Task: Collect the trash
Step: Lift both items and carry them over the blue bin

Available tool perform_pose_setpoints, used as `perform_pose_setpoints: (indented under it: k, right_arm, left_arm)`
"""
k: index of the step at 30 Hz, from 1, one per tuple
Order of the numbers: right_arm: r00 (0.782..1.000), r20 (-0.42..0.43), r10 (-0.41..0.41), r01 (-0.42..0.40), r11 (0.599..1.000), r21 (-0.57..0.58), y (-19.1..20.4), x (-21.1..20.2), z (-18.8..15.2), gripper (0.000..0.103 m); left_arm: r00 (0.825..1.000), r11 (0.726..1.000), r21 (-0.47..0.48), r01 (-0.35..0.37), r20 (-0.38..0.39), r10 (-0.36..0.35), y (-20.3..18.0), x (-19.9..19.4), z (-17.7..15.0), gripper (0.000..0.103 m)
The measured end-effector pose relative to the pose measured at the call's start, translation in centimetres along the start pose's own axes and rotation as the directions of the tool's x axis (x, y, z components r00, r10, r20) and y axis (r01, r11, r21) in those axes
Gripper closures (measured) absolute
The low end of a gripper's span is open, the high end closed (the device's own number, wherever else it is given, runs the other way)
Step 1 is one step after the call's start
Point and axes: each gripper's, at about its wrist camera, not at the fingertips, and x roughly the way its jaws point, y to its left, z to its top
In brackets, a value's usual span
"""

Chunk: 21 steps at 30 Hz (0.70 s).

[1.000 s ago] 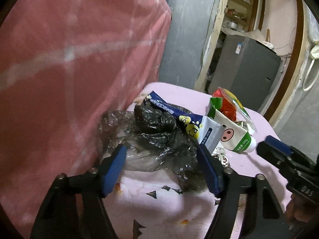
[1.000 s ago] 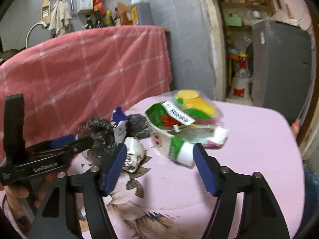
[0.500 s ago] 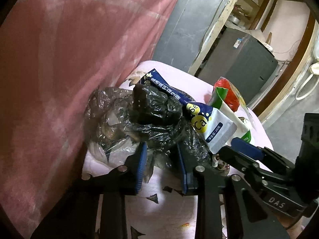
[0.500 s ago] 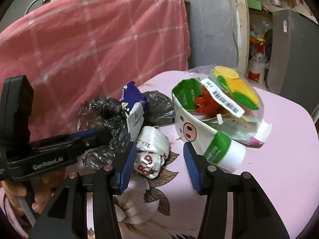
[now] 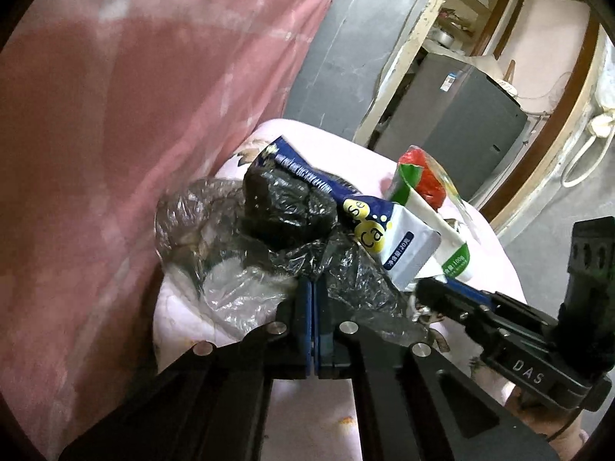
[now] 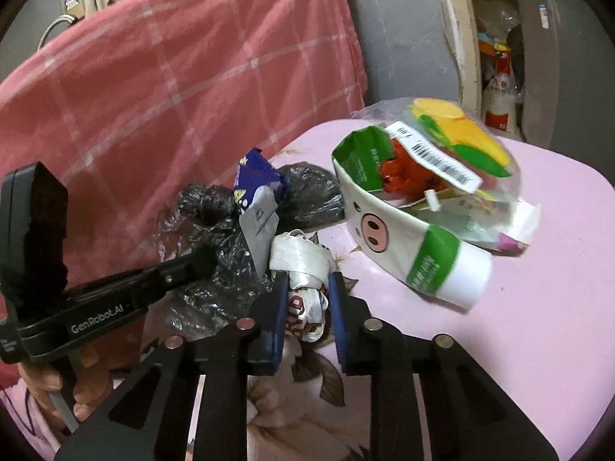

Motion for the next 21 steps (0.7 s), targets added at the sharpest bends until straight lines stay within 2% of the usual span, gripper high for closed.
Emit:
perform_pose_setpoints:
  k: [10,21]
  right_arm:
    - [0.990,0.112,-0.086,0.093,0.994,-0.050,-0.1,-5.3,-2.5,0.088]
    - [0.950,0.235,-0.204,0.206,0.978,0.015,-3.5,-12.9,-5.3,0.088]
  left_arm:
    - [0.997,0.995,0.089,0.050,0.048,-0.054,-4.8,-2.8,-2.4,0.103]
    - [0.980,0.965,0.203,0.164,0.080,-0.183,-11.9,-4.5,-3.0,0.103]
